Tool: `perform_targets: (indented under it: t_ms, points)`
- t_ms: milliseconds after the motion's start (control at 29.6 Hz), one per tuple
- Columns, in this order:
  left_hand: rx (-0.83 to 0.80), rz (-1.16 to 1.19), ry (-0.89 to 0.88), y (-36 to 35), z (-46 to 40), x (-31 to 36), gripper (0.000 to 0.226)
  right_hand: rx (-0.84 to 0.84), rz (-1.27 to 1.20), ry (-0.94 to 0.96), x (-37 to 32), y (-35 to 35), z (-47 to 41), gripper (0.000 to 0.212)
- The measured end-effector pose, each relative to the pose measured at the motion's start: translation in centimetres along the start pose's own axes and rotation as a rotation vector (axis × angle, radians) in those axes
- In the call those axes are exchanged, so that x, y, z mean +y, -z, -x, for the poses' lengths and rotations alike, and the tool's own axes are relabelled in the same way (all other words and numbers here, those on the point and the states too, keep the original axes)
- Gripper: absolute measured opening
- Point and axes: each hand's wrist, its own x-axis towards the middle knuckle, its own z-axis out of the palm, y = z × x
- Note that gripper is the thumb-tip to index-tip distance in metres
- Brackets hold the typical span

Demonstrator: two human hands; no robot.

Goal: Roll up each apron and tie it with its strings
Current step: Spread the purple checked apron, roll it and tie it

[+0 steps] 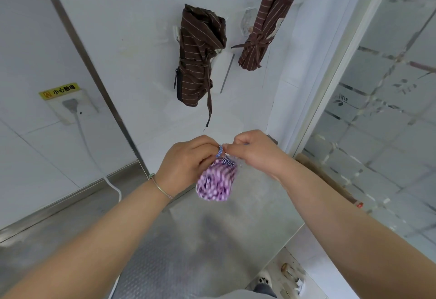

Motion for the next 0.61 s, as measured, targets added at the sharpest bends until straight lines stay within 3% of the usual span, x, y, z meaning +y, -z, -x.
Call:
perform_targets:
  t_ms: [101, 169, 304, 406, 507, 608]
  points:
    - [0.078, 0.011, 0.092, -0.6, 0.3, 0.0, 0.025, -0.038, -0.265, -0.094, 0.3, 0.0, 0.3, 0.043]
    - [0.156, 0.105, 0.183, -0.7, 0.2, 0.4, 0.02, -0.038, -0.461, -0.142, 0.5, -0.4, 0.7, 0.041]
    - [0.282, 0.291, 0.401, -1.1, -0.6, 1.9, 0.007, 0.195, -0.668, -0.075, 1.1, -2.0, 0.8, 0.046]
    - [0.304, 0.388, 0.571, -1.2, -1.0, 2.9, 0.022, 0.301, -0.672, -0.032, 1.2, -1.6, 0.6, 0.041]
    - [0.251, 0.413, 0.713, -1.2, -1.3, 2.9, 0.028, 0.298, -0.565, 0.021, 1.6, -1.2, 0.6, 0.04]
    - [0.143, 0.345, 0.751, -1.1, -1.4, 3.0, 0.015, 0.268, -0.492, 0.056, 1.7, -1.3, 1.1, 0.039]
